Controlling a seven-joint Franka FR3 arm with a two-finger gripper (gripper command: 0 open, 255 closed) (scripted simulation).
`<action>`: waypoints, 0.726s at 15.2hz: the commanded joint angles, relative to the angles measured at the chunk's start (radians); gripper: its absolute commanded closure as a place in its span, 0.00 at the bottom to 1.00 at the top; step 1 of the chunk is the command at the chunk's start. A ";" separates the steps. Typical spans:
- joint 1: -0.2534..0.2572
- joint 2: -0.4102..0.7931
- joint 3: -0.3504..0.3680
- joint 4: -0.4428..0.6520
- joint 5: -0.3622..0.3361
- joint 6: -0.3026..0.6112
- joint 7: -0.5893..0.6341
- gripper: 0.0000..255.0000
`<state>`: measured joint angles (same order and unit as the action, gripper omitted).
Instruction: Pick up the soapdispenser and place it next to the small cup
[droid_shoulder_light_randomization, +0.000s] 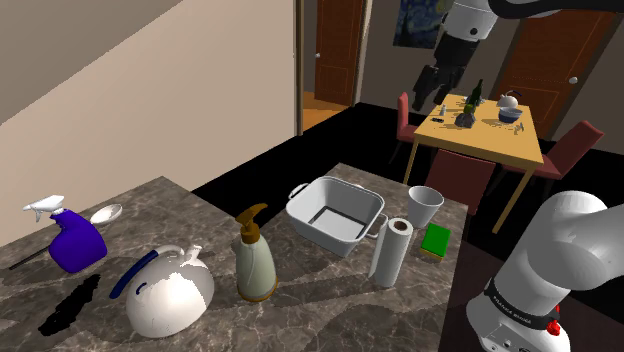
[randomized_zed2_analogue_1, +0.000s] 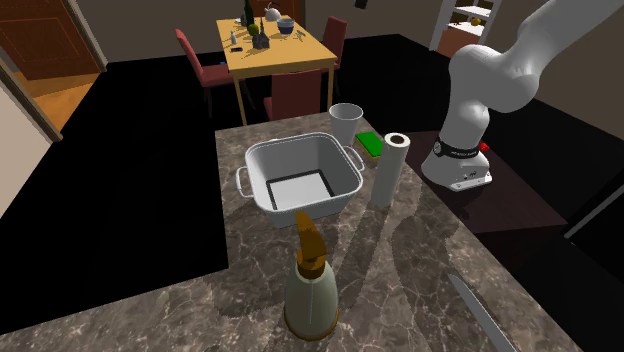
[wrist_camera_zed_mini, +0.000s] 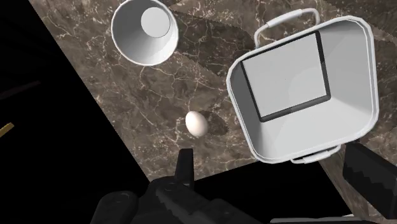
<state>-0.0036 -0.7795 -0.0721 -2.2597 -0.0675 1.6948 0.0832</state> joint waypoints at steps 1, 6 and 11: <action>0.000 0.000 0.000 0.000 0.000 0.000 0.000 0.00; 0.013 0.026 0.119 -0.038 0.054 0.035 0.167 0.00; 0.025 0.091 0.238 -0.039 0.105 0.075 0.333 0.00</action>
<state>0.0190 -0.6991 0.1429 -2.2913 0.0270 1.7575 0.3806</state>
